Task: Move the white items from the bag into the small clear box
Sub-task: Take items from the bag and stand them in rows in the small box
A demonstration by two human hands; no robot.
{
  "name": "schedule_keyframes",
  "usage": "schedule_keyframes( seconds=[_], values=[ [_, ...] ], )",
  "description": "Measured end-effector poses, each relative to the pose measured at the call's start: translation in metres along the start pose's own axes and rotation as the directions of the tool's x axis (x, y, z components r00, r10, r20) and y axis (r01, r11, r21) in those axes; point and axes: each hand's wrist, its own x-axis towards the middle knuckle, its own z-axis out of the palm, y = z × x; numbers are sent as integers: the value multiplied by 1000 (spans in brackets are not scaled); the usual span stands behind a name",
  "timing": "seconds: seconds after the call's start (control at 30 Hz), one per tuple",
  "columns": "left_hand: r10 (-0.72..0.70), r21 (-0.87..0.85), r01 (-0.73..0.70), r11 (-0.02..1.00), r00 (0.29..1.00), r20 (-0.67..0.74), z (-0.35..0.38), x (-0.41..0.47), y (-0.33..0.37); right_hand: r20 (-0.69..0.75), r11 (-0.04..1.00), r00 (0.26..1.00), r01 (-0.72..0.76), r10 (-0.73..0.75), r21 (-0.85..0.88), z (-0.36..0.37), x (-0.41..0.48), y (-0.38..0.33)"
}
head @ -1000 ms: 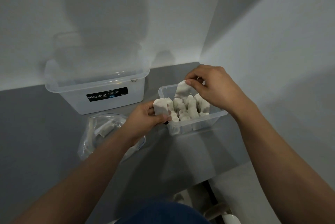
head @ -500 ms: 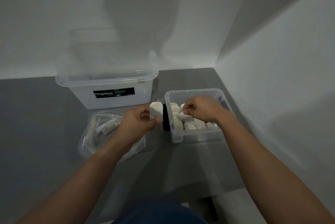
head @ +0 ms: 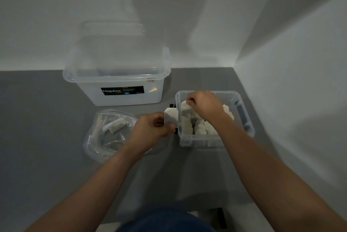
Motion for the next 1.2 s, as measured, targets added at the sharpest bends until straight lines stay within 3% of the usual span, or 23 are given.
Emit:
schedule_keyframes(
  seconds=[0.2,0.3,0.4,0.47,0.57,0.63,0.77,0.9,1.03,1.2],
  values=[
    [-10,29,10,1000,1000,9,0,2,-2,-59,998,998,-34,37,58,1,-10,-1],
    [-11,-2,11,1000,1000,18,1,3,2,-168,962,981,-46,94,268,-12,-24,2],
    [17,-25,-16,1000,1000,25,2,5,11,-248,830,955,6,160,558,-34,-47,-3],
    [47,14,-48,999,998,39,5,8,17,-230,772,970,88,77,629,-47,-62,-9],
    [85,75,-91,993,994,71,10,13,23,-163,819,977,202,-134,537,-57,-79,-18],
    [113,122,-124,985,989,92,13,17,27,-163,858,969,242,-187,454,-61,-82,-18],
    [201,285,-221,933,975,98,19,26,25,-211,895,971,193,-114,403,-71,-81,-6],
    [261,616,-266,742,960,101,14,28,18,-292,906,956,93,36,414,-70,-68,16],
    [152,714,-271,646,962,227,12,23,11,-212,895,971,-1,107,445,-58,-51,25],
    [172,729,-287,621,958,230,13,19,13,45,927,999,-27,11,375,-26,-25,14]
  ],
)
